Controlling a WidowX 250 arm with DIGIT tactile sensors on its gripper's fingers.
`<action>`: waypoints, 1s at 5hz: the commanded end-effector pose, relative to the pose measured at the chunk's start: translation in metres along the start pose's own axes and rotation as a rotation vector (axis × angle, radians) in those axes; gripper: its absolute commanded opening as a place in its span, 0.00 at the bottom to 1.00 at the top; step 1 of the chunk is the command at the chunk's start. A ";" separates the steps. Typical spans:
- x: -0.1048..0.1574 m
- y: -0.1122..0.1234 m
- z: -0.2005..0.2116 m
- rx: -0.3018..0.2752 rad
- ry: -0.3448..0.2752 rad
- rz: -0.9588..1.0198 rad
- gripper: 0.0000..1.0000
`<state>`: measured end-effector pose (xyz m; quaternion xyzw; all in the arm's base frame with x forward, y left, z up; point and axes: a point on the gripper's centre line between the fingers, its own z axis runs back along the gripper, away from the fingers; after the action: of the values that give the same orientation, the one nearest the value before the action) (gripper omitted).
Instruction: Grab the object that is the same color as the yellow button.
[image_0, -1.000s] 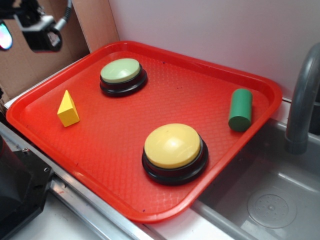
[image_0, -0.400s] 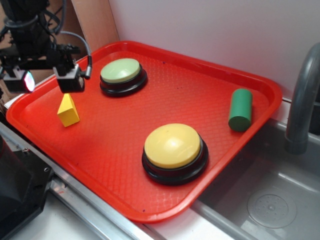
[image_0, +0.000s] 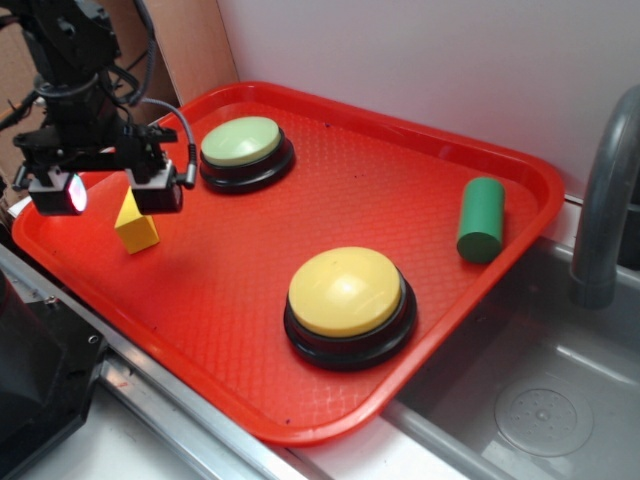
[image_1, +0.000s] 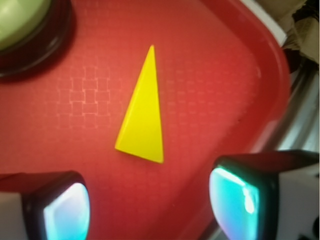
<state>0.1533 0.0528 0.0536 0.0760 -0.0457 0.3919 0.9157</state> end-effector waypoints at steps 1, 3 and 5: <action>0.018 0.000 -0.021 -0.036 -0.045 0.020 1.00; 0.025 0.003 -0.038 -0.056 -0.043 0.029 1.00; 0.023 0.001 -0.032 -0.062 -0.054 0.031 0.00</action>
<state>0.1687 0.0723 0.0198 0.0591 -0.0691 0.4050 0.9098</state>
